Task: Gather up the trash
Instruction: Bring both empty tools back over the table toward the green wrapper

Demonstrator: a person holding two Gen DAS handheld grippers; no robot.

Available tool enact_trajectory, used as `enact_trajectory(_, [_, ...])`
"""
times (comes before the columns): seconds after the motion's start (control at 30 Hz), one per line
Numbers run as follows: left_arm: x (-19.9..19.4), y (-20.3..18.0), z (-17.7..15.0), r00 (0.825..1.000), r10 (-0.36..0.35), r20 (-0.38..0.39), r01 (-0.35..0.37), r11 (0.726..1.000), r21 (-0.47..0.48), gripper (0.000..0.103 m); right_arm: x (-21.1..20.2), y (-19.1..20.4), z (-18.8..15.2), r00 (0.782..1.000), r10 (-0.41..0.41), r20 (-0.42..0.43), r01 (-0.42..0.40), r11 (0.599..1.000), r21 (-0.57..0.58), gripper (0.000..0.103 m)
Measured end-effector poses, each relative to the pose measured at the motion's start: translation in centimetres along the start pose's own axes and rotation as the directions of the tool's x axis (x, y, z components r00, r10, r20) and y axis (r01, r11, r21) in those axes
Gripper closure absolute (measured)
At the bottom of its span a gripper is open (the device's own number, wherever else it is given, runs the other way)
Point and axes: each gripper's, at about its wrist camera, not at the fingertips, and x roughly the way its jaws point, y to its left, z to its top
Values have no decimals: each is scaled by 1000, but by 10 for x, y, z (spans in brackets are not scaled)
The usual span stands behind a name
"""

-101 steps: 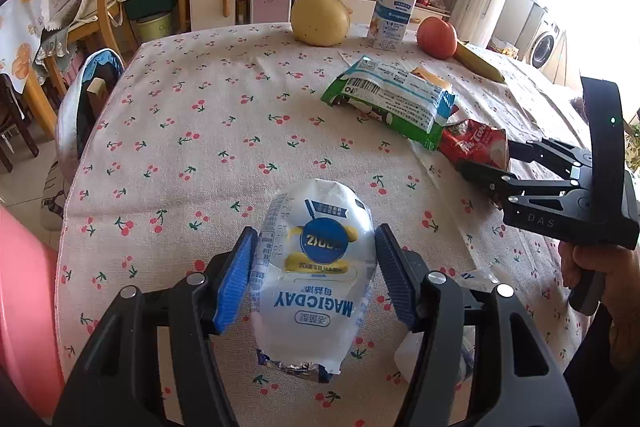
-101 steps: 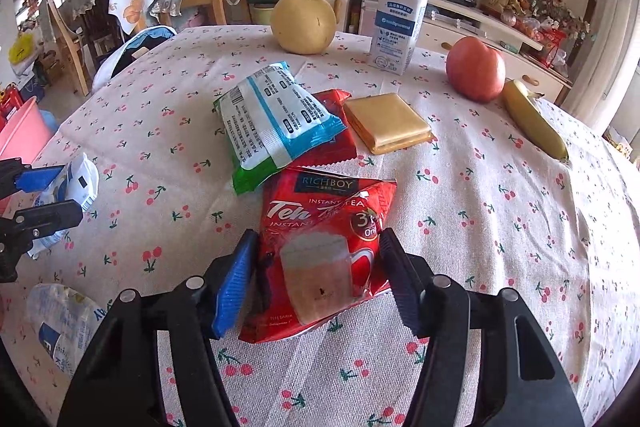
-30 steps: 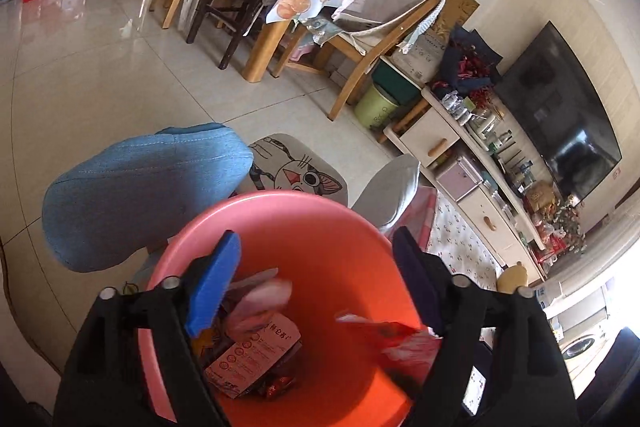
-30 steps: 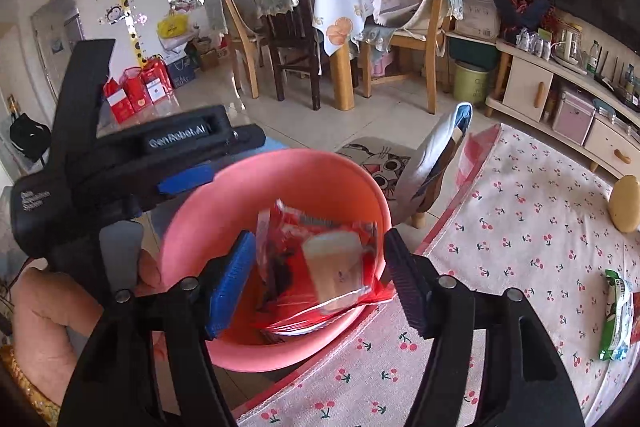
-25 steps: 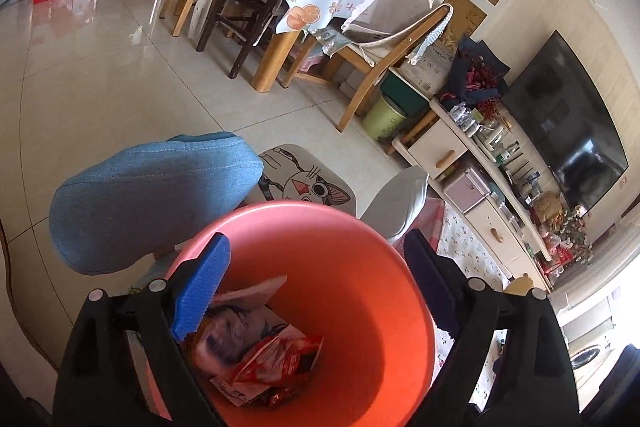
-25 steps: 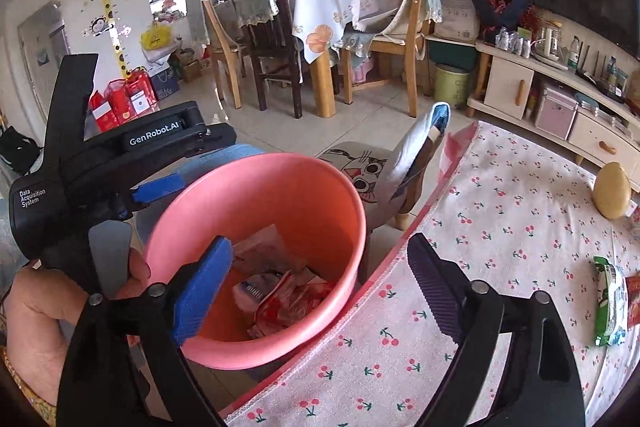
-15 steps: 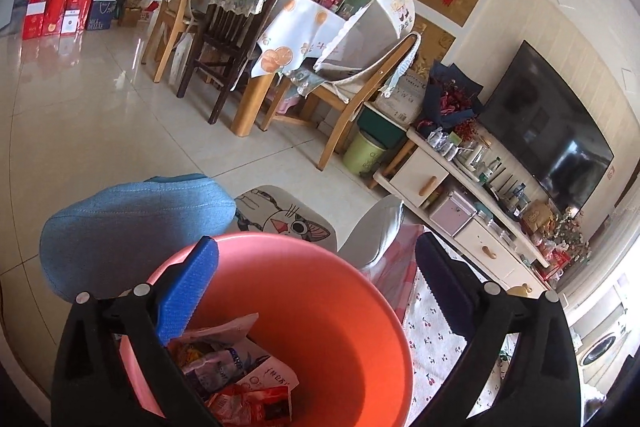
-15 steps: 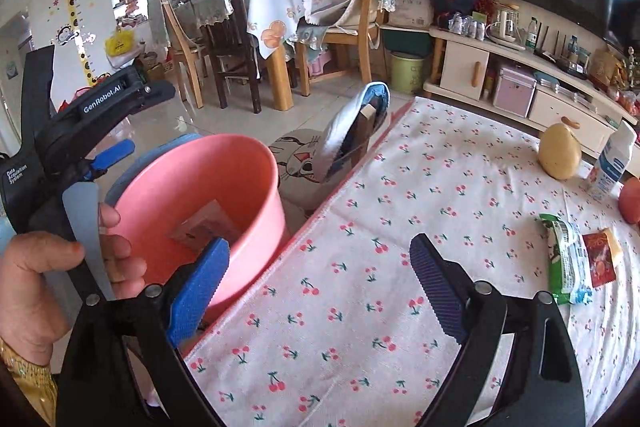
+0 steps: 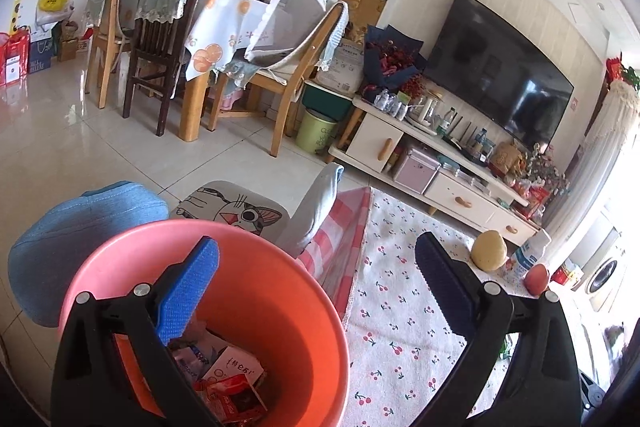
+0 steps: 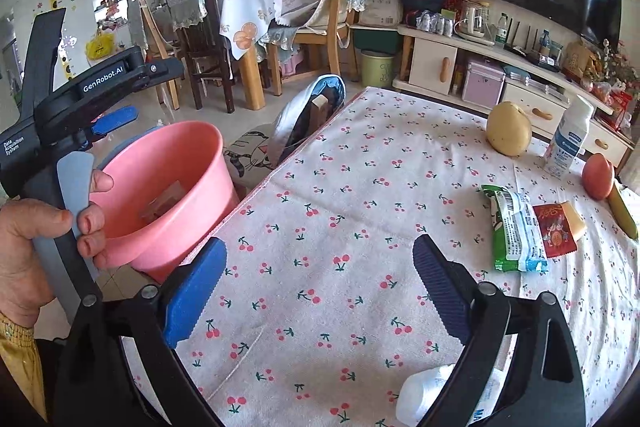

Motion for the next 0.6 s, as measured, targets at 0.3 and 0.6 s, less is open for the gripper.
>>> enact_trajectory(0.3, [13,-26,-8,993,53,-108,-42,994,99,4,-11,-21,-5,1000,-6,-1,6,1000,31,8])
enact_trajectory(0.6, [22,-49,-18,982,91,-167,-68,988,140,4,-23,-47,-12,1000,-20,5,19,997,71,7])
